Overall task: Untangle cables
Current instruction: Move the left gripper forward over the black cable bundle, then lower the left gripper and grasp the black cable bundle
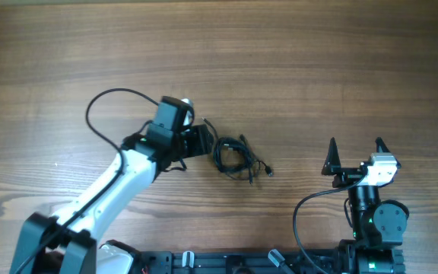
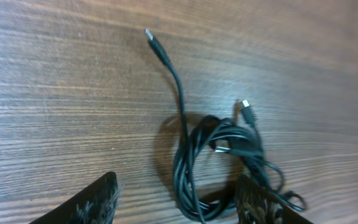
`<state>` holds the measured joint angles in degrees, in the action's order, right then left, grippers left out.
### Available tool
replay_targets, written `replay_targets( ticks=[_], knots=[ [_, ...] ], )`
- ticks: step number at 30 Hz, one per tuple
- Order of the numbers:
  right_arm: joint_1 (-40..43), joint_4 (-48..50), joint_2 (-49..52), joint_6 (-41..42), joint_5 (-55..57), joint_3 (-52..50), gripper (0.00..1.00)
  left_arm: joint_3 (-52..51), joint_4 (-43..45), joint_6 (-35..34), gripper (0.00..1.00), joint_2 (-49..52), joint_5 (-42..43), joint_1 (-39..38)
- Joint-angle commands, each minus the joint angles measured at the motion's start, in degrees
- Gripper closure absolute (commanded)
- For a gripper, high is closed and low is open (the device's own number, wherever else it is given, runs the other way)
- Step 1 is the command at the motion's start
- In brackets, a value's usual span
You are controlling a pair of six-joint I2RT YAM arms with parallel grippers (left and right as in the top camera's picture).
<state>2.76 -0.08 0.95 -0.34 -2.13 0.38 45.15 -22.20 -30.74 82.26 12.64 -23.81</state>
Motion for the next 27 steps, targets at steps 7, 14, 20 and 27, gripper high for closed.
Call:
replay_targets(
  ticks=[7,14,20,27],
  knots=[
    [-0.3,0.2,-0.3,-0.3,-0.7,-0.1,0.0,0.9,7.7,0.3,0.53,10.1,-6.3,-7.1],
    [-0.3,0.2,-0.3,-0.3,-0.7,-0.1,0.0,0.9,10.1,0.7,0.78,15.6,-12.5,-10.3],
    [-0.3,0.2,-0.3,-0.3,-0.7,-0.1,0.0,1.1,10.6,0.7,0.96,14.7,-15.5,-10.0],
    [-0.3,0.2,-0.3,-0.3,-0.7,-0.1,0.0,1.0,3.9,-19.5,0.96,-0.8,-15.5,-6.8]
  ],
)
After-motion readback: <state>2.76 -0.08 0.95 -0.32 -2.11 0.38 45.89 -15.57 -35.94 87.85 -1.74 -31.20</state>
